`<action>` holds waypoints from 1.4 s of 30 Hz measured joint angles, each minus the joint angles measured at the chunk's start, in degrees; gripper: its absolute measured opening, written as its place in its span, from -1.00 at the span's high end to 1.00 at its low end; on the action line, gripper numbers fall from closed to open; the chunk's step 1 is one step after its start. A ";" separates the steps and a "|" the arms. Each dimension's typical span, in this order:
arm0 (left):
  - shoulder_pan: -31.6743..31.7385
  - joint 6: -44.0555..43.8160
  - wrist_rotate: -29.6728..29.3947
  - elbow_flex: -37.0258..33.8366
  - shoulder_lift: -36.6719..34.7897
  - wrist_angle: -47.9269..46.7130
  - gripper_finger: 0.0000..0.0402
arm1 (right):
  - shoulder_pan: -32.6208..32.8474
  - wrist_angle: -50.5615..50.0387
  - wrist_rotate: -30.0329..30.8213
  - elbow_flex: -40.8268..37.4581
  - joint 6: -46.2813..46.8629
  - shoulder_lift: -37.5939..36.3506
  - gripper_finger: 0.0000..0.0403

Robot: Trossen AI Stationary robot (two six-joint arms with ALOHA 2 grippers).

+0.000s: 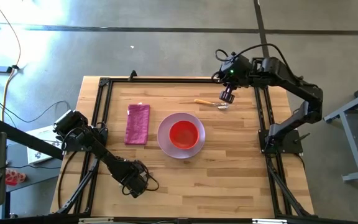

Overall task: Set table place
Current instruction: Put the blue fork on the table

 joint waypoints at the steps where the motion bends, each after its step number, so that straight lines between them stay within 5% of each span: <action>1: 0.00 0.19 -0.07 0.00 -0.01 0.23 0.59 | -0.01 0.00 -0.01 0.00 0.00 0.00 1.00; 5: 0.00 1.23 -0.47 -0.04 -0.04 1.02 0.92 | -0.01 0.00 0.00 0.00 0.00 0.00 1.00; 12: -0.04 1.17 -2.14 0.25 -0.80 1.25 0.92 | 0.00 0.02 0.01 0.00 0.46 0.00 1.00; 25: 3.03 -0.43 -29.51 0.63 -15.60 -4.56 0.96 | -0.07 5.99 -3.73 0.00 1.16 0.00 1.00; 34: 13.25 23.06 -53.72 0.70 -32.79 -10.23 0.98 | 2.11 17.51 -9.85 0.02 3.10 0.04 1.00; 42: 24.72 54.75 -57.92 0.72 -44.17 2.45 0.98 | 4.79 45.59 -21.73 -9.41 -0.77 0.25 1.00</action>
